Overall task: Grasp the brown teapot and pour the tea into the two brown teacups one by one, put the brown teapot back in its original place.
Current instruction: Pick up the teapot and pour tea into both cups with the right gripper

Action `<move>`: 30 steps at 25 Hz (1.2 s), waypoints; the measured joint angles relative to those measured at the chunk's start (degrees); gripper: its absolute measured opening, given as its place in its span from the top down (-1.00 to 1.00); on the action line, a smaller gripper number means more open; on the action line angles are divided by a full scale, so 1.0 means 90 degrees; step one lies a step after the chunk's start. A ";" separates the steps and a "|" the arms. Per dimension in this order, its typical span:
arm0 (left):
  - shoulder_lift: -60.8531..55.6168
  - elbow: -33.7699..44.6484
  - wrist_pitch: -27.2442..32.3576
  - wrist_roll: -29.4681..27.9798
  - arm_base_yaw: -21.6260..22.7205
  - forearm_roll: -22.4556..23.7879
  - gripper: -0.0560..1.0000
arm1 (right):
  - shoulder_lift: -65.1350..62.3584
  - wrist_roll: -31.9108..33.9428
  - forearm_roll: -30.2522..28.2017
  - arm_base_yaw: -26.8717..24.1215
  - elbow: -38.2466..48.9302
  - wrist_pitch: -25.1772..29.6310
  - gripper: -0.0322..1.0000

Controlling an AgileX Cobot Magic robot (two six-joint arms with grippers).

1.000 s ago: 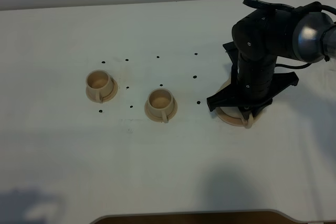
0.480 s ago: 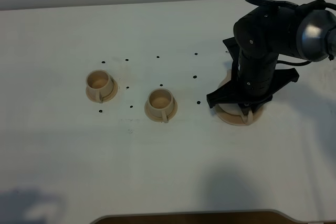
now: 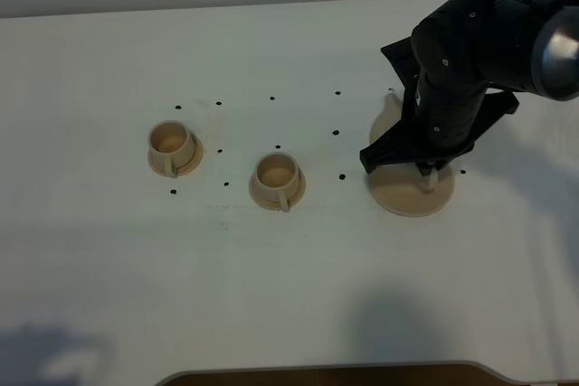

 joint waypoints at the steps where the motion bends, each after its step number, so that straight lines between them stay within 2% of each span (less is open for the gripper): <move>1: 0.0000 0.0000 0.0000 0.0000 0.0000 0.0000 0.05 | 0.0000 -0.0198 0.0007 0.0020 -0.0017 -0.0037 0.70; 7: 0.0000 0.0000 0.0000 0.0006 0.0000 0.0000 0.05 | 0.0000 -0.1261 -0.0026 0.0354 -0.0380 -0.0202 0.70; 11: 0.0000 0.0000 0.0000 0.0006 0.0000 0.0000 0.05 | 0.0000 -0.1931 -0.0279 0.0602 -0.0500 -0.0366 0.70; 20: 0.0000 0.0000 0.0000 0.0006 0.0000 0.0000 0.05 | 0.0029 -0.2982 -0.1720 0.1218 -0.0500 -0.0395 0.70; 30: 0.0000 0.0000 0.0000 0.0006 0.0000 0.0000 0.05 | 0.0561 -0.3073 -0.3382 0.1848 -0.0500 -0.0149 0.70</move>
